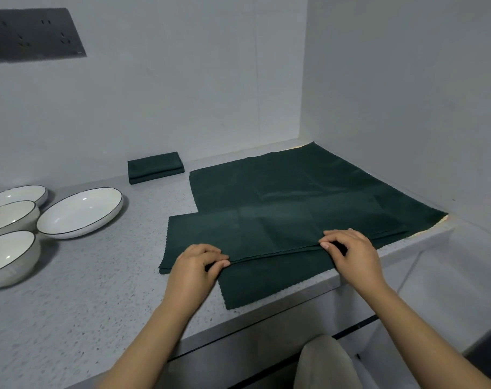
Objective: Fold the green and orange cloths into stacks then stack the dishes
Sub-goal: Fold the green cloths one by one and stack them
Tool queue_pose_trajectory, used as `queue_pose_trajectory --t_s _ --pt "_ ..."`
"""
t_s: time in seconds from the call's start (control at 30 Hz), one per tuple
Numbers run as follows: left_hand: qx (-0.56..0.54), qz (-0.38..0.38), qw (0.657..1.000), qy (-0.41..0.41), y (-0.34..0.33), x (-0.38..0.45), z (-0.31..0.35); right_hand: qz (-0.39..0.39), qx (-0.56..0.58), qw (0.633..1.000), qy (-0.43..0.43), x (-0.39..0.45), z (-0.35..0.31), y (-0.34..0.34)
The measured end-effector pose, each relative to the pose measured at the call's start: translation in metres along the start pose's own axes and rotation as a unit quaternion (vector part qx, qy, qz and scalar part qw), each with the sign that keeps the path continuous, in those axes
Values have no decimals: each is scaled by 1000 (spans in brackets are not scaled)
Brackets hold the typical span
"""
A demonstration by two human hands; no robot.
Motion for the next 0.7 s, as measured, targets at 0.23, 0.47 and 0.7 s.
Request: queue_pose_trajectory --t_s 0.23,0.47,0.7 --pt "43 -8 999 10 -2 2 3 -20 -21 1000 -3 -2 -2 -4" --pt "86 -51 995 17 -41 50 34 -30 -27 999 -2 -3 -2 -7" --pt "103 -169 978 60 -95 87 47 -25 -36 999 -2 -3 -1 -5"
Point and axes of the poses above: each hand's wrist, its own x-axis towards the middle knuckle, its own y-axis out of the back of the hand, z = x × y, the point moved 10 cm from there along x, towards the middle knuckle, and after that the axes turned 2 degrees about x, right-handed, at the moved point
